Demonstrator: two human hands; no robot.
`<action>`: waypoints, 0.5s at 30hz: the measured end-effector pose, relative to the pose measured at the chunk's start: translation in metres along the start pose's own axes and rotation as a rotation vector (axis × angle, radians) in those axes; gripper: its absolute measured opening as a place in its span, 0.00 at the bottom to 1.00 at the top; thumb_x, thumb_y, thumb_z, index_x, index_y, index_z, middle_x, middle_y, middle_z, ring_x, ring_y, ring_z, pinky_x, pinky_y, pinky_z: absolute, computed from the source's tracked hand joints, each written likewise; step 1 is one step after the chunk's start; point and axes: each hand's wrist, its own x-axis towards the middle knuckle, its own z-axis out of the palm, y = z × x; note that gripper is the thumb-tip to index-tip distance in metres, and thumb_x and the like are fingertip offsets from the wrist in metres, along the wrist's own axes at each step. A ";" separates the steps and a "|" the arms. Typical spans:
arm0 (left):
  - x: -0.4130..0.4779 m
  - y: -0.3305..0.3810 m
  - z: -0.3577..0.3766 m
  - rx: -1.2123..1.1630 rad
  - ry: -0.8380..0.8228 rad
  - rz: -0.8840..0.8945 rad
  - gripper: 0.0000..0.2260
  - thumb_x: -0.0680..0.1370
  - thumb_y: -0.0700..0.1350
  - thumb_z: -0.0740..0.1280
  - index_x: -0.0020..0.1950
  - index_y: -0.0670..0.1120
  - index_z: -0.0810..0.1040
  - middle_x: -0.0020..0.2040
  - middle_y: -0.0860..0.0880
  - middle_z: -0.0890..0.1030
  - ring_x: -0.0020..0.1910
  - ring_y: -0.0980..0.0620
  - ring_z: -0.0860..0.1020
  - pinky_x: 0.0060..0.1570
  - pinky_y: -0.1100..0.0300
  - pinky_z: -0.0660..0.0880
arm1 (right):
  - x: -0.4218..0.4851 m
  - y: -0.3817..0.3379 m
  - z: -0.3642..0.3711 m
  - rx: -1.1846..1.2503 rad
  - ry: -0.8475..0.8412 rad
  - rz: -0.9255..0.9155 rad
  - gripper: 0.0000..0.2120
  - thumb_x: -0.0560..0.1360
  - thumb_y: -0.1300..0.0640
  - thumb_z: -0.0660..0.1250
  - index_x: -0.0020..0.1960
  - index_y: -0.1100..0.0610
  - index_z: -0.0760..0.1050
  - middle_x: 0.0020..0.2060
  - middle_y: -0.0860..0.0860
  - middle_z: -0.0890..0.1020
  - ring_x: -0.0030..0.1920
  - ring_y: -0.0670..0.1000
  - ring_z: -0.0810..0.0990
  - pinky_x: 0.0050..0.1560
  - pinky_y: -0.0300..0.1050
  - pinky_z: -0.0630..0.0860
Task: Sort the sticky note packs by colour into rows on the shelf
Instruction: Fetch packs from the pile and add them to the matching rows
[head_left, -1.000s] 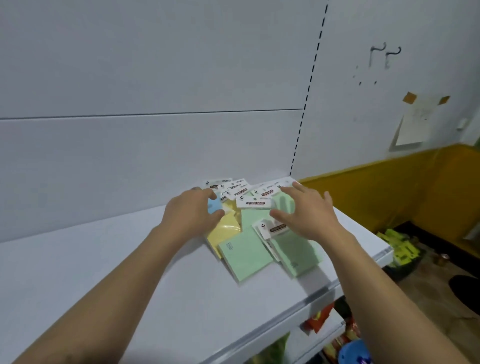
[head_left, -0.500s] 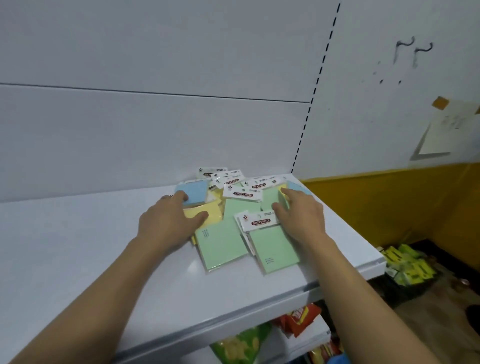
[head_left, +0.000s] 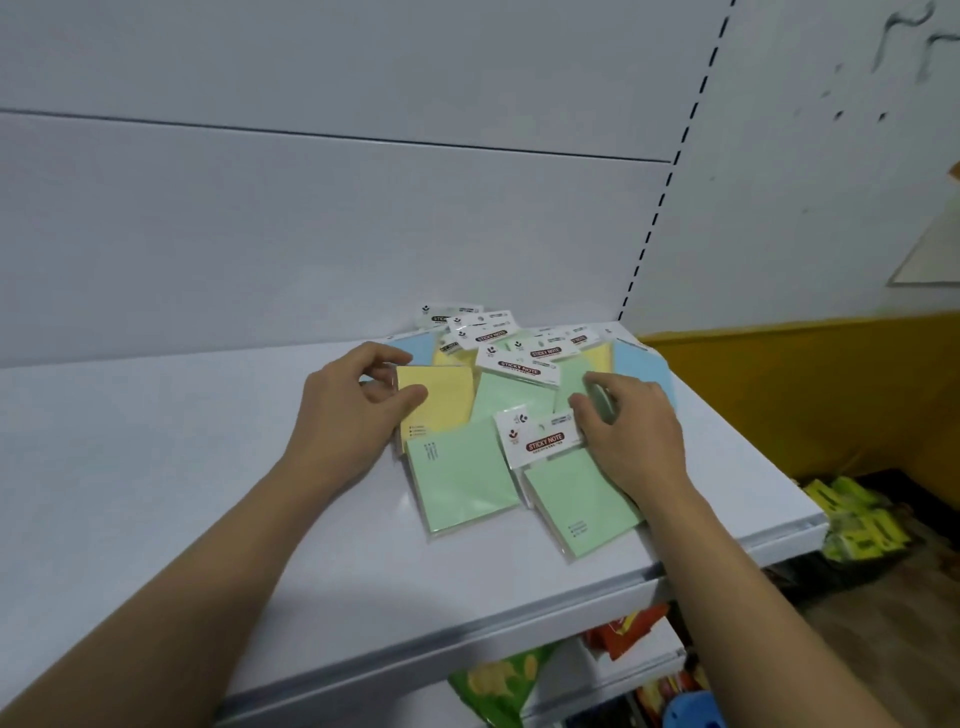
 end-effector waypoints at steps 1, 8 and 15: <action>0.000 0.001 0.001 -0.030 0.011 0.013 0.11 0.70 0.41 0.75 0.48 0.53 0.81 0.39 0.49 0.80 0.33 0.50 0.78 0.45 0.48 0.80 | 0.000 0.000 0.001 0.006 -0.009 -0.003 0.18 0.77 0.44 0.63 0.65 0.49 0.74 0.59 0.48 0.79 0.59 0.51 0.71 0.53 0.49 0.72; -0.001 0.013 -0.003 -0.116 0.165 0.183 0.13 0.73 0.38 0.72 0.53 0.53 0.79 0.48 0.54 0.80 0.40 0.56 0.78 0.38 0.68 0.76 | -0.002 0.000 0.002 -0.002 -0.026 -0.036 0.18 0.77 0.44 0.63 0.65 0.47 0.74 0.60 0.47 0.78 0.60 0.49 0.71 0.53 0.49 0.73; -0.001 0.005 0.001 -0.129 0.086 0.175 0.26 0.73 0.37 0.72 0.62 0.64 0.72 0.48 0.53 0.79 0.37 0.59 0.78 0.40 0.65 0.78 | 0.003 0.000 -0.001 0.134 0.191 0.094 0.14 0.78 0.50 0.63 0.62 0.50 0.77 0.59 0.50 0.78 0.59 0.51 0.73 0.60 0.53 0.74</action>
